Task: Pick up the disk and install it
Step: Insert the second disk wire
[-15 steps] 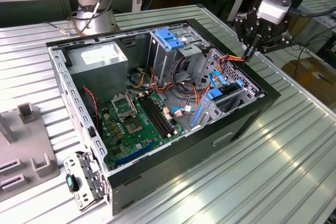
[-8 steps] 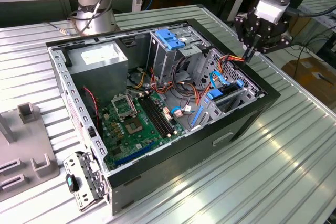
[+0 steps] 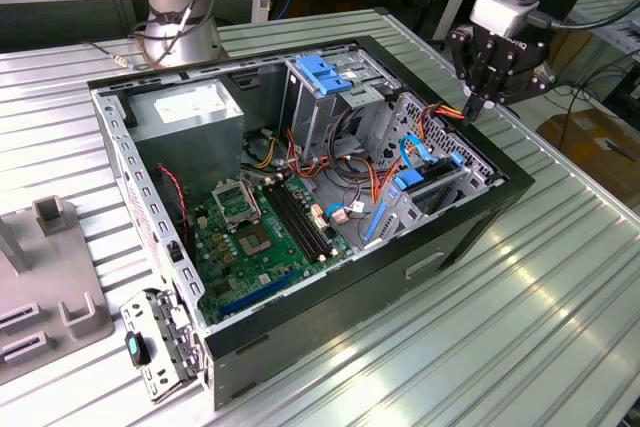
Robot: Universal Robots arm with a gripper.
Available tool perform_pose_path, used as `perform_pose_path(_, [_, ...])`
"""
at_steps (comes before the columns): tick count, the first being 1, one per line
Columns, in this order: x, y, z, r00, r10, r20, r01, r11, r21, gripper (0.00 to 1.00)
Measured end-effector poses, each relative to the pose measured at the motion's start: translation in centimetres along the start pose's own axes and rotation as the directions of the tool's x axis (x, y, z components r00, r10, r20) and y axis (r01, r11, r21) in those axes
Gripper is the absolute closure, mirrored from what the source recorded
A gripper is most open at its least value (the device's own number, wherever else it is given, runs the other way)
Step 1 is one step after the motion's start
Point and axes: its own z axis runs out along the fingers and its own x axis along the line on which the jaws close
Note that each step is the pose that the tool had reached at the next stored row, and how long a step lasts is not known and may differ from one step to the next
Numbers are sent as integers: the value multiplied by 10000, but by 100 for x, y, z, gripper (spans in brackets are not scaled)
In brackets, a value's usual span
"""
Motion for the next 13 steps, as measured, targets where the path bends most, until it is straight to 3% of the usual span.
perform_pose_path(3, [0, 1, 5, 9973, 730, -93, -731, 9973, -29, 84])
perform_pose_path(4, [0, 1, 7, 9935, 1125, -145, -1126, 9936, -42, 84])
perform_pose_path(6, [-1, 2, 12, 9879, 1537, -198, -1538, 9881, -53, 84])
perform_pose_path(8, [-4, 15, 13, 9843, 1753, -223, -1755, 9845, -57, 84])
perform_pose_path(10, [-8, 37, 14, 9830, 1825, -218, -1826, 9832, -59, 84])
perform_pose_path(13, [-24, 122, 12, 9822, 1870, -176, -1871, 9823, -60, 84])
